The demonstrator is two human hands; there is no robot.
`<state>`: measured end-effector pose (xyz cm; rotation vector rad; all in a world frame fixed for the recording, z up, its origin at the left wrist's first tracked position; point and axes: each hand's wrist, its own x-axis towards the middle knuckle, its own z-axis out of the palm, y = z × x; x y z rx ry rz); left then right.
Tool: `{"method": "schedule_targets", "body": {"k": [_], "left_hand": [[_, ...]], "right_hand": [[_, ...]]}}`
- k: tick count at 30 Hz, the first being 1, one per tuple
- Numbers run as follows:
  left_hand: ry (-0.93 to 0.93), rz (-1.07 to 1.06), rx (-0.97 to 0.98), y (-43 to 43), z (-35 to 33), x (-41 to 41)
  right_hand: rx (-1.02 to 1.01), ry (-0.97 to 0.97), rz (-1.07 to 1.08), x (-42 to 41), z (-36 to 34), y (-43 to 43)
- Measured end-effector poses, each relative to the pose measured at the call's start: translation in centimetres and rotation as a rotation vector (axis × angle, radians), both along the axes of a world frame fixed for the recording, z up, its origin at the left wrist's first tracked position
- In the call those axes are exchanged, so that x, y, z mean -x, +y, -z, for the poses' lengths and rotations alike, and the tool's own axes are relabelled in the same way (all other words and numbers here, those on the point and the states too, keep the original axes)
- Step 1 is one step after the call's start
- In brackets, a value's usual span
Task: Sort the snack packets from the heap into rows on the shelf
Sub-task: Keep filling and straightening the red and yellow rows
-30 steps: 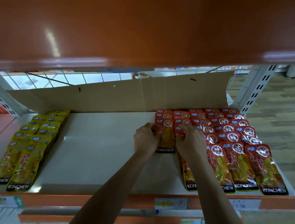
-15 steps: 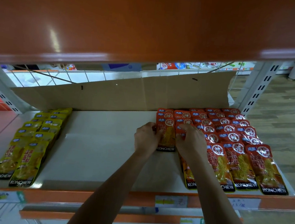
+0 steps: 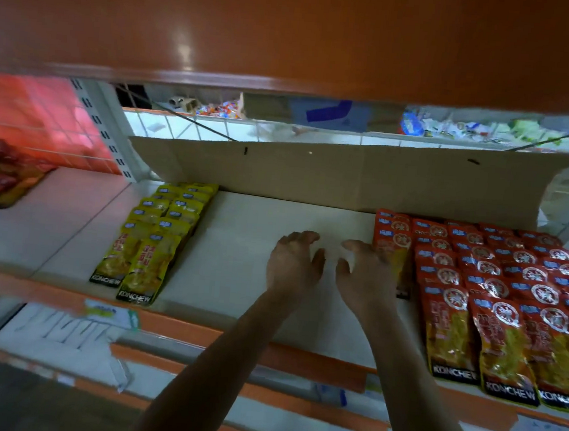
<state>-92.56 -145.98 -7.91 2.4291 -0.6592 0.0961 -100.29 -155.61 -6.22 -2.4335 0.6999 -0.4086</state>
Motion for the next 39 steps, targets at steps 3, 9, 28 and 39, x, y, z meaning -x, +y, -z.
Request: {"method": "schedule_targets", "body": {"k": [3, 9, 28, 39], "left_hand": [[-0.043, -0.034, 0.002, 4.5, -0.5, -1.5], [-0.092, -0.106, -0.006, 15.8, -1.0, -5.1], [-0.098, -0.448, -0.153, 44.8, -0.9, -16.6], [-0.067, -0.565, -0.222, 53.9, -1.4, -28.1]], "right_hand": [[0.021, 0.004, -0.06, -2.1, 0.0, 4.1], [0.026, -0.01, -0.149, -6.6, -0.5, 14.6], [0.024, 0.024, -0.474, -21.0, 0.0, 42.9], [-0.027, 0.023, -0.557, -34.5, 0.1, 52.1]]}}
